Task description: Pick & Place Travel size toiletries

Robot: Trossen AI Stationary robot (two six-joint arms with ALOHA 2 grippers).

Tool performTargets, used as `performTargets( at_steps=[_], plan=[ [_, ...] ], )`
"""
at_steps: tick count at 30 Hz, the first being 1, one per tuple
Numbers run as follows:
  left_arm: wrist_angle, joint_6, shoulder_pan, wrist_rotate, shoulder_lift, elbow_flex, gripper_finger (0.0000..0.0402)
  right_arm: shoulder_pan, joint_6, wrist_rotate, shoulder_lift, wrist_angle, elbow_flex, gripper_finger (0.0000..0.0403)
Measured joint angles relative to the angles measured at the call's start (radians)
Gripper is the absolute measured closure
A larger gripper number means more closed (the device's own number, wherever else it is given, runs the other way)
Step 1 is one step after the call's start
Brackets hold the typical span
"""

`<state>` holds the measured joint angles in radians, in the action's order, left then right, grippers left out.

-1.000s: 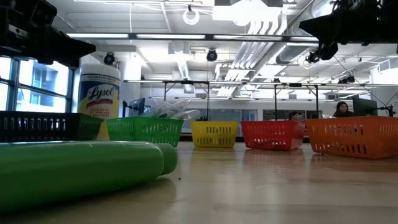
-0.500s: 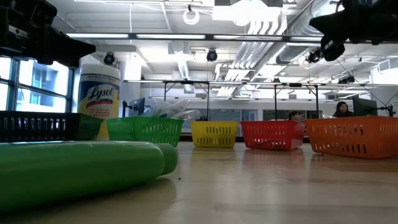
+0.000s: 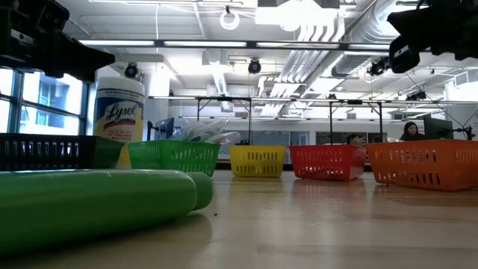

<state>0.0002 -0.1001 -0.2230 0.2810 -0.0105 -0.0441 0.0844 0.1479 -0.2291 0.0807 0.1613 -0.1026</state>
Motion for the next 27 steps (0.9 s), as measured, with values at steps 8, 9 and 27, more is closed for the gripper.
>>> performTargets(
  at_steps=[8,9,27],
  plan=[
    [0.000,0.001,0.000,0.002,0.000,0.000,0.0402,-0.003,-0.031,0.021,-0.073,-0.064,0.021,0.0401],
    [-0.001,0.001,0.000,0.002,0.000,0.000,0.0402,-0.003,-0.035,0.021,-0.075,-0.066,0.021,0.0401],
    [-0.005,0.005,0.000,0.018,0.000,-0.003,0.0402,-0.003,-0.075,0.112,-0.074,-0.153,0.020,0.0401]
  ],
)
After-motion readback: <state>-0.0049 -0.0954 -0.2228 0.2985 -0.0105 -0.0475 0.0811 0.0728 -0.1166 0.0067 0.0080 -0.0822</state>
